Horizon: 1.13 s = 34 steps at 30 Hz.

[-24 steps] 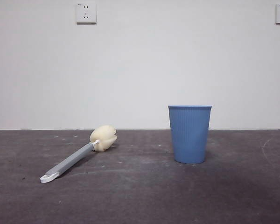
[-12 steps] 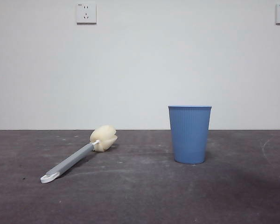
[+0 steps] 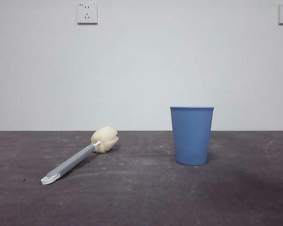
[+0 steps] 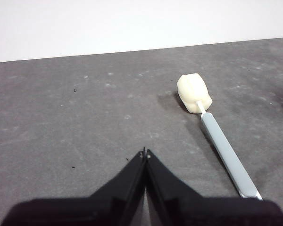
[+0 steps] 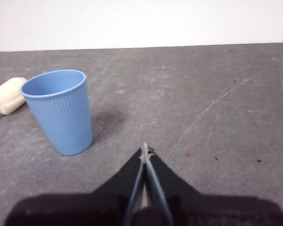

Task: Pick up the cup brush,pick up the cup,insert the brush into the cup,clean the cup,put the cup brush back,put the cup back to the fixed position on the table

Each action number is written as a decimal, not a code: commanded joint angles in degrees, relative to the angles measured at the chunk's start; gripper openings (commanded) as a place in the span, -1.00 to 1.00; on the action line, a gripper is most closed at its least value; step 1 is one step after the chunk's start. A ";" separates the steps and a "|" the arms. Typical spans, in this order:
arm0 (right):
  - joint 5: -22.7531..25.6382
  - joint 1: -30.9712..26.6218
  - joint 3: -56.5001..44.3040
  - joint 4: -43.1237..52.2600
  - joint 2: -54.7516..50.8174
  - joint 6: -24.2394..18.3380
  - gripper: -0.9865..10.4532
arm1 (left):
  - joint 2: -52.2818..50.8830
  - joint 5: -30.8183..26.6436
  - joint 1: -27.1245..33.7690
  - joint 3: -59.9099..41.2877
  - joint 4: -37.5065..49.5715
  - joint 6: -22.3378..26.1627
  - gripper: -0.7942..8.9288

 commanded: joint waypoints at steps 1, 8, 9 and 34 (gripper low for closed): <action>1.05 -0.04 -0.68 -0.57 -0.13 1.42 -0.83 | -0.11 0.02 0.17 -0.83 0.33 -0.39 -0.84; 2.01 -0.02 -0.68 -0.59 -0.13 1.42 -0.83 | -0.11 0.02 0.17 -0.83 0.33 -0.39 -0.84; 2.01 -0.02 -0.68 -0.59 -0.13 1.42 -0.83 | -0.11 0.00 0.17 -0.83 0.33 -0.39 -0.84; 2.01 -0.02 -0.68 -0.59 -0.13 1.42 -0.83 | -0.11 0.02 0.17 -0.83 0.33 -0.39 -0.84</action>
